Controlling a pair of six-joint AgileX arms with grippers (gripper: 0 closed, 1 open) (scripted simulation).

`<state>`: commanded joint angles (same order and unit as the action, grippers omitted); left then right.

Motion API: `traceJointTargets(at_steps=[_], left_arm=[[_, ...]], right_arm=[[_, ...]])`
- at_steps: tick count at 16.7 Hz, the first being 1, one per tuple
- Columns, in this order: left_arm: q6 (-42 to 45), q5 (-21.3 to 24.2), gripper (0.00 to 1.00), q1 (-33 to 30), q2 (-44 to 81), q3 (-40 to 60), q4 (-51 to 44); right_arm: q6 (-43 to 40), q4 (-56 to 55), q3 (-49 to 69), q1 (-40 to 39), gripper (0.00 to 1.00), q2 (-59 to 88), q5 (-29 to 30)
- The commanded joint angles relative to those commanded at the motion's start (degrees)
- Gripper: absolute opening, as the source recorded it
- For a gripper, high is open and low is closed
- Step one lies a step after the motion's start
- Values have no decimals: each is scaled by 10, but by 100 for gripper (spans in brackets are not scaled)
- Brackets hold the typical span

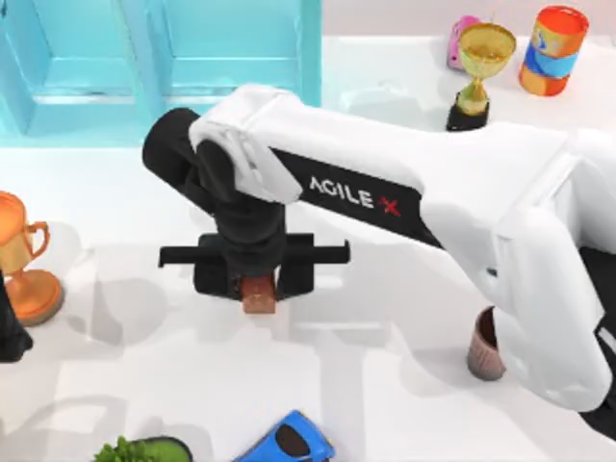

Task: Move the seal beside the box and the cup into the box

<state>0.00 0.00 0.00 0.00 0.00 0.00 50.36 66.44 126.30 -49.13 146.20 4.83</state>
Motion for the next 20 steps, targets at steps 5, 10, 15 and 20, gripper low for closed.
traceJointTargets(at_steps=[5, 10, 15, 20], left_arm=[[0, 0, 100, 0, 0, 0, 0], [0, 0, 100, 0, 0, 0, 0], [0, 0, 100, 0, 0, 0, 0], [0, 0, 100, 0, 0, 0, 0]], right_arm=[[-1, 1, -2, -1, 0, -2, 0], [-37, 24, -74, 36, 0, -87, -3], [-72, 47, -158, 75, 0, -215, -7], [-87, 53, -172, 83, 0, -230, -8]])
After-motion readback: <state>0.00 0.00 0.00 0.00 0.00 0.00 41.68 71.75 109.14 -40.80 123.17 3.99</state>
